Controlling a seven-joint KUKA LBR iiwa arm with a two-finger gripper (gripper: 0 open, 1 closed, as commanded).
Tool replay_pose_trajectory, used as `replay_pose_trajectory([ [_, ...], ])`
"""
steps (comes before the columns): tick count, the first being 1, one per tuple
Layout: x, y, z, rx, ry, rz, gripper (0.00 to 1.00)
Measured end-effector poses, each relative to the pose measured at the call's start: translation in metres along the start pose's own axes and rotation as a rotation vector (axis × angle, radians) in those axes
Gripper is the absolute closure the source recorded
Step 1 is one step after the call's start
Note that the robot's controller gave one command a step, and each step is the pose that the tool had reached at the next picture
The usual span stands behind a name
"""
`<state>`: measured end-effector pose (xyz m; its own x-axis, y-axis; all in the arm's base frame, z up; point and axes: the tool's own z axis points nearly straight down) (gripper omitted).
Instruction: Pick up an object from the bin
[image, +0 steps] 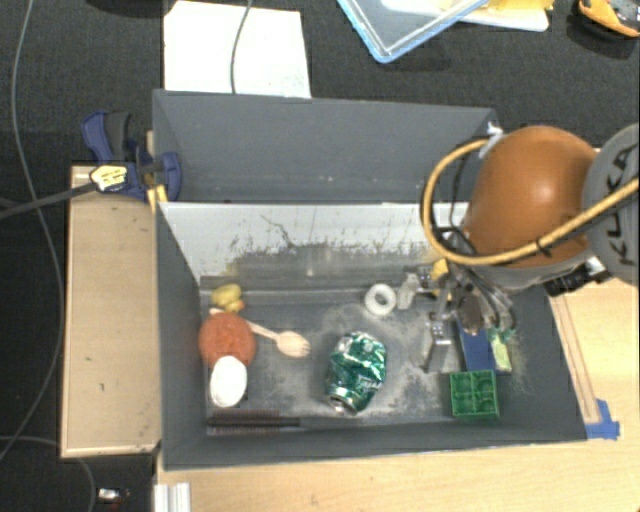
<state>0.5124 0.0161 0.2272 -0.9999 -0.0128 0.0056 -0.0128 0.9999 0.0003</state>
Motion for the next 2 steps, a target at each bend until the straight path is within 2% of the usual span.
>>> replay_pose_trajectory([
  [1,-0.001,0.000,-0.004,0.000,-0.009,0.001,0.00],
  [2,0.004,0.016,-0.003,0.000,-0.006,-0.042,0.00],
])
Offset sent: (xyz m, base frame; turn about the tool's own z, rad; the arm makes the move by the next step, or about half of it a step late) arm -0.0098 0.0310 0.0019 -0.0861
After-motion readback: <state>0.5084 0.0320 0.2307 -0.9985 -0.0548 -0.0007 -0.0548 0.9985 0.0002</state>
